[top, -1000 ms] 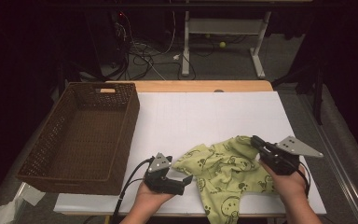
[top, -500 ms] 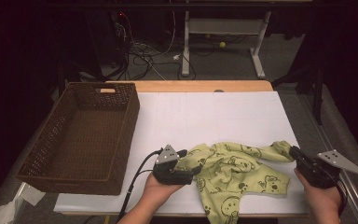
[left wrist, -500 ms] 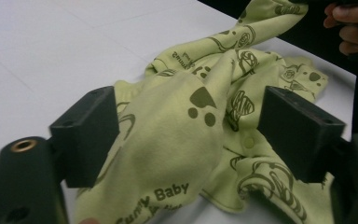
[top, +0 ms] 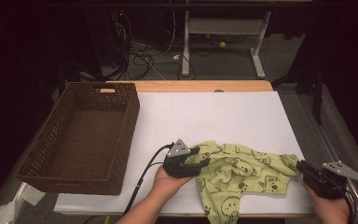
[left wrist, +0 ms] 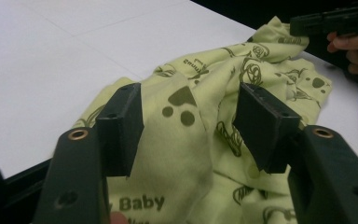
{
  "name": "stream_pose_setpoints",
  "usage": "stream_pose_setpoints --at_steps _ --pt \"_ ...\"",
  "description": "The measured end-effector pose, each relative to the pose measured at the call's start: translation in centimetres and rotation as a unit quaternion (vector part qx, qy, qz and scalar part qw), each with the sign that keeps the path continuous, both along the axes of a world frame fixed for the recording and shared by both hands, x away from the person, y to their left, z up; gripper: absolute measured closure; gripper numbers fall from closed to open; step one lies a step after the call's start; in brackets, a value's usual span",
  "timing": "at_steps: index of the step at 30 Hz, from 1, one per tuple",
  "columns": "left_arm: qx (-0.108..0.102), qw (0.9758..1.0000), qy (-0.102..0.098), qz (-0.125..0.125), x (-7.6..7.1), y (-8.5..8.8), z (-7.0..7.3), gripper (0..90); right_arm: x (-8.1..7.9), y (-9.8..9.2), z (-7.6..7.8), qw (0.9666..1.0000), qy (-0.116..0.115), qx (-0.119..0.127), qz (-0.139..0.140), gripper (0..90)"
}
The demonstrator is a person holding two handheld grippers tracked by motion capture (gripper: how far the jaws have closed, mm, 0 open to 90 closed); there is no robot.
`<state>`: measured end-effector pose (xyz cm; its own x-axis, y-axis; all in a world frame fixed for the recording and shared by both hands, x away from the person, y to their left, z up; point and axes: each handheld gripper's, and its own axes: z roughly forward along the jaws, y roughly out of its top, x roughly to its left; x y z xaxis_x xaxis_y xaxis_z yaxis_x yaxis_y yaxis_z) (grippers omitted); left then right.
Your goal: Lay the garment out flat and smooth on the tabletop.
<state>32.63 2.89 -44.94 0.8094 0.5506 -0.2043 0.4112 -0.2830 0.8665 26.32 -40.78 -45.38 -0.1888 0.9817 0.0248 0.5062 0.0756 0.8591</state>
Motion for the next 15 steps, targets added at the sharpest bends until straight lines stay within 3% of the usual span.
stream_pose_setpoints --at_steps 3,5,10,15 --pt "0.019 0.9998 -0.004 0.010 0.3 -0.1 -0.1 52.1 -0.1 0.7 0.4 0.9999 -0.009 -0.006 0.011 64.3" --pt "0.023 0.9996 0.011 0.007 0.6 -0.1 -0.4 60.2 -0.2 1.1 0.6 0.9997 -0.013 -0.014 0.017 60.7" --pt "0.036 0.9993 0.005 0.002 0.5 -0.3 -0.8 74.9 -0.3 2.1 1.3 0.9989 -0.029 -0.021 0.029 57.4" --pt "0.032 0.9995 0.003 0.006 0.5 0.0 -0.7 79.7 -0.7 2.4 2.0 0.9979 -0.049 -0.029 0.032 57.0"
